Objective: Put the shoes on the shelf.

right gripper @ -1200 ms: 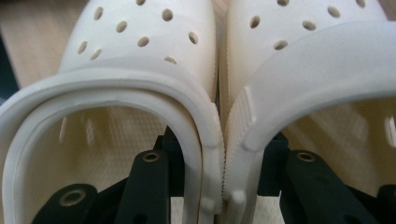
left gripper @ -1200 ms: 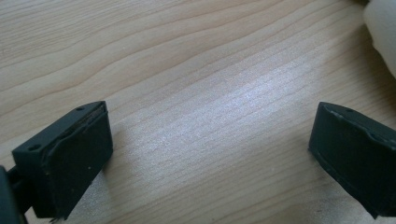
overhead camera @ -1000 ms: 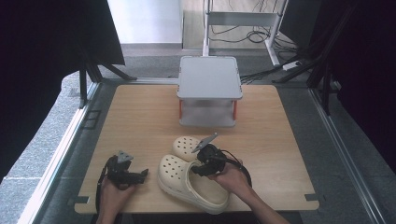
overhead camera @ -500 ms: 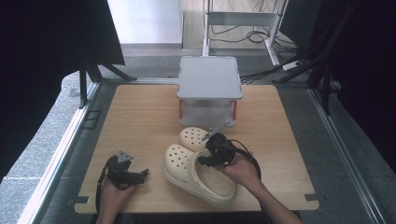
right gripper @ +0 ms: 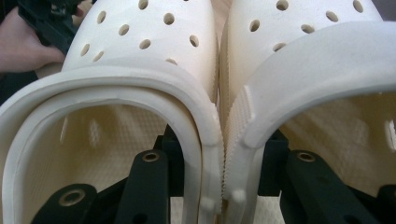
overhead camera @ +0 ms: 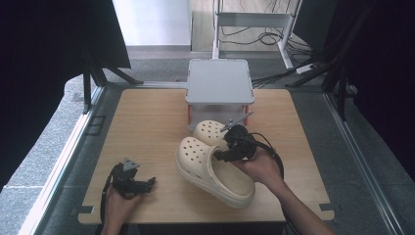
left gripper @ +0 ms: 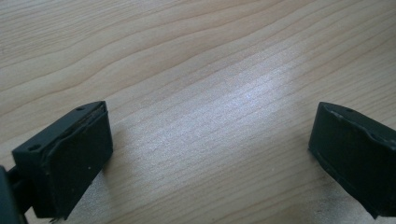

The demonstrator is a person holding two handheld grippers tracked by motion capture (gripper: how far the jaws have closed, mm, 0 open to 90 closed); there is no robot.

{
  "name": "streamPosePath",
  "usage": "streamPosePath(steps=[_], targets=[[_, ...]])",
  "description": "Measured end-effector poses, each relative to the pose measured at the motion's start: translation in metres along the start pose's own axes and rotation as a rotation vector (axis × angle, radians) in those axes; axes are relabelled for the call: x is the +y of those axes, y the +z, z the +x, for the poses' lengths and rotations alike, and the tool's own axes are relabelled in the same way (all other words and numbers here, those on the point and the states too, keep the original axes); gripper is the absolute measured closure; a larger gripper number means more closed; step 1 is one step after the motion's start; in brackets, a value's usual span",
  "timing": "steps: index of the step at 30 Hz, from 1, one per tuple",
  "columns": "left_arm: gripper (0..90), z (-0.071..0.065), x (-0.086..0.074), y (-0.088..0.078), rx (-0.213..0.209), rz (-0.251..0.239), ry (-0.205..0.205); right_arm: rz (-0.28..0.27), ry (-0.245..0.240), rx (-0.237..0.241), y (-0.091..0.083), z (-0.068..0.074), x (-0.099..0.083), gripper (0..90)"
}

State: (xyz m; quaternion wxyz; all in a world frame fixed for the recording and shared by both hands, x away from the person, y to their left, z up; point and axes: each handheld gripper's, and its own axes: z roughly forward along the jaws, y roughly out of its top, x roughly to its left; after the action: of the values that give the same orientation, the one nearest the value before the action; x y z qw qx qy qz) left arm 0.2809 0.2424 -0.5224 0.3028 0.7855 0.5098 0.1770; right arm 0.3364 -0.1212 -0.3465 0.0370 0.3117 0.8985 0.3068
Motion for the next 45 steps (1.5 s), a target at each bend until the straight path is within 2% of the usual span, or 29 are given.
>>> streamPosePath(steps=[7,12,22,32,45], targets=[[0.0,0.000,0.000,0.000,0.000,0.000,0.000,-0.015,0.014,-0.021,-0.021,-0.006,0.012,64.0],[0.0,0.000,0.000,0.000,0.001,-0.001,-0.001,-0.035,0.051,-0.039,-0.035,-0.014,0.023,64.1],[0.0,0.000,0.000,0.000,-0.002,0.001,-0.002,-0.069,0.134,-0.143,-0.046,-0.039,0.056,64.1],[0.0,0.000,0.000,0.000,-0.002,0.001,0.000,-0.097,0.217,-0.229,-0.038,-0.062,0.098,64.0],[0.0,0.000,0.000,0.000,-0.005,0.003,0.002,-0.134,0.364,-0.328,-0.017,-0.094,0.153,63.8]])
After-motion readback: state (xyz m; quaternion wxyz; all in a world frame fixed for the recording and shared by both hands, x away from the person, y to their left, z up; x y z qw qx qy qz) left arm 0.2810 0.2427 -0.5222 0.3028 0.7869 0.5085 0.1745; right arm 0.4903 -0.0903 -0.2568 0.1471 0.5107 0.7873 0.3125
